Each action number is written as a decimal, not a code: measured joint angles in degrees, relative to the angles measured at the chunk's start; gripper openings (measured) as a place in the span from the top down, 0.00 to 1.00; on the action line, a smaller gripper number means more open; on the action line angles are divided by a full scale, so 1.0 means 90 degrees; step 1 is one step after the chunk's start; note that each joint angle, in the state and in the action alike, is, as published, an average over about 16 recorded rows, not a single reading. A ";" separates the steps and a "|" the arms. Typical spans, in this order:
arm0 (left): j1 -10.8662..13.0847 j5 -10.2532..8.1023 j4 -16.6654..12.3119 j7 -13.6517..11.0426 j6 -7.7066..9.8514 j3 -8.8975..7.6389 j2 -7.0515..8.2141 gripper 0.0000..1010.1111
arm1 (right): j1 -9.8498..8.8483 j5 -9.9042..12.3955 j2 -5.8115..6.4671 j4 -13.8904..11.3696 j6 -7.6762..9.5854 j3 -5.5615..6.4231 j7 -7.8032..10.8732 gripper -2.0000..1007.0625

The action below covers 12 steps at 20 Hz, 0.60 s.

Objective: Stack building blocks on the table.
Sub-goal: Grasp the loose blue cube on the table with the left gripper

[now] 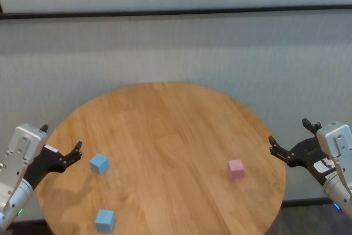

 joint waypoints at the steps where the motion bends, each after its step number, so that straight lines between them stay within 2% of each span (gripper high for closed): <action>1: 0.0004 0.0003 -0.0003 -0.0020 -0.0008 -0.0009 0.0014 0.01 | 0.0000 0.0000 0.0000 0.0000 0.0000 0.0000 0.0000 0.00; 12: 0.0075 0.0041 -0.0036 -0.0361 -0.0182 -0.0159 0.0282 0.01 | 0.0000 0.0000 0.0000 0.0000 0.0000 0.0000 0.0000 0.00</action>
